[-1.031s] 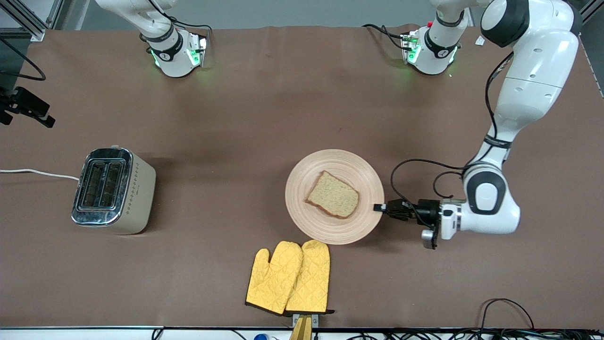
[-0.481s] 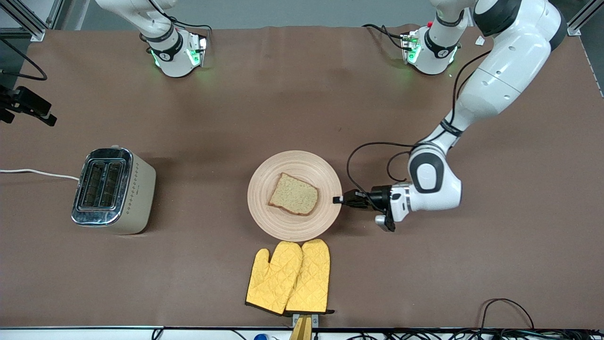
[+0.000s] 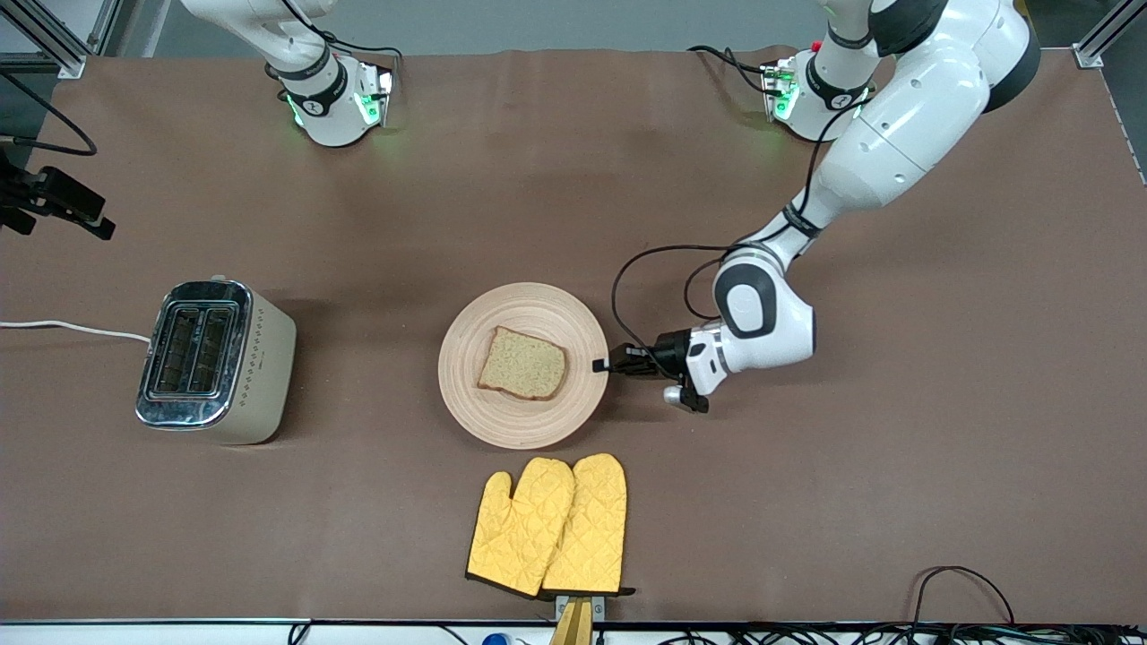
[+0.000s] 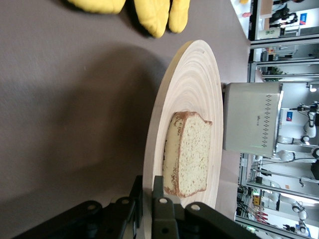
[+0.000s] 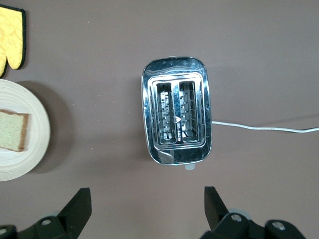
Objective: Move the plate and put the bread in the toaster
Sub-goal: 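Slide the wooden plate with the left gripper toward the toaster, then release the plate with the left gripper while the right gripper reaches the bread, then grasp the bread slice on the plate with the right gripper, then lift the bread with the right gripper and carry it over the toaster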
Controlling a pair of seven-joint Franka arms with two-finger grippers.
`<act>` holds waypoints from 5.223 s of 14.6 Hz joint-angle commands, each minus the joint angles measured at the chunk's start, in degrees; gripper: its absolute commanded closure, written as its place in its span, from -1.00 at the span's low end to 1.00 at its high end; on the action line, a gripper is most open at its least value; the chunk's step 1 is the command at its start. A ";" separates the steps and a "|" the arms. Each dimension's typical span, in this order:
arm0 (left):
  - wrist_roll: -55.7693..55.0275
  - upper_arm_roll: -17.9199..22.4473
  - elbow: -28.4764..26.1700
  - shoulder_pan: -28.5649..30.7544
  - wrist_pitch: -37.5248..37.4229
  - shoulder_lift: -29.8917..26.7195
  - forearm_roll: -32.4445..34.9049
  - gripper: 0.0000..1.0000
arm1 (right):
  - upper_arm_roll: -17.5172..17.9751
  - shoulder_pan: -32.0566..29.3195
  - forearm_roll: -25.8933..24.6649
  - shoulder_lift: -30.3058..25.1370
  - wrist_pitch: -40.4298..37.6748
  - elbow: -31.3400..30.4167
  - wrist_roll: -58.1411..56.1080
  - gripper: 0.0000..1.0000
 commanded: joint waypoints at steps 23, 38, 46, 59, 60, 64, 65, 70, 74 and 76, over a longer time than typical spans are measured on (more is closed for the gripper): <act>-30.26 -0.41 4.52 22.91 -11.90 -10.29 39.92 -1.00 | 0.49 30.81 8.82 40.70 41.87 -3.14 35.43 -0.54; -50.32 -0.23 8.13 25.90 -38.89 -34.20 71.70 -1.00 | 0.58 32.48 11.19 39.31 39.42 -5.07 40.70 -0.47; -55.69 -0.41 8.66 25.91 -45.76 -39.65 78.45 -1.00 | 0.58 34.32 11.19 36.58 45.29 -12.97 40.70 -0.43; -54.81 -0.85 13.23 25.91 -52.26 -41.06 84.89 -1.00 | 0.58 35.12 15.14 36.93 45.57 -12.46 41.76 0.99; -54.81 -0.85 13.24 25.91 -52.35 -41.06 84.97 -1.00 | 0.58 34.94 15.14 36.93 45.48 -12.37 41.76 0.99; -54.72 -0.76 13.15 25.82 -52.35 -41.93 84.89 -1.00 | 0.41 34.94 14.97 36.14 43.73 -10.09 41.14 0.99; -54.72 -0.76 13.15 25.82 -52.35 -42.20 84.89 -1.00 | 0.23 34.77 14.71 35.53 41.20 -8.52 41.23 0.99; -54.63 -0.76 13.15 25.91 -52.96 -43.25 84.80 -1.00 | -1.78 34.24 13.91 32.98 31.08 -1.74 40.97 0.99; -52.97 -0.41 12.71 25.56 -54.80 -45.19 84.10 -1.00 | -3.11 33.19 5.23 30.95 20.99 3.87 40.18 0.99; -52.70 -0.06 12.45 25.12 -55.78 -46.24 84.09 -1.00 | -3.28 31.61 4.07 30.87 15.80 7.65 36.60 0.99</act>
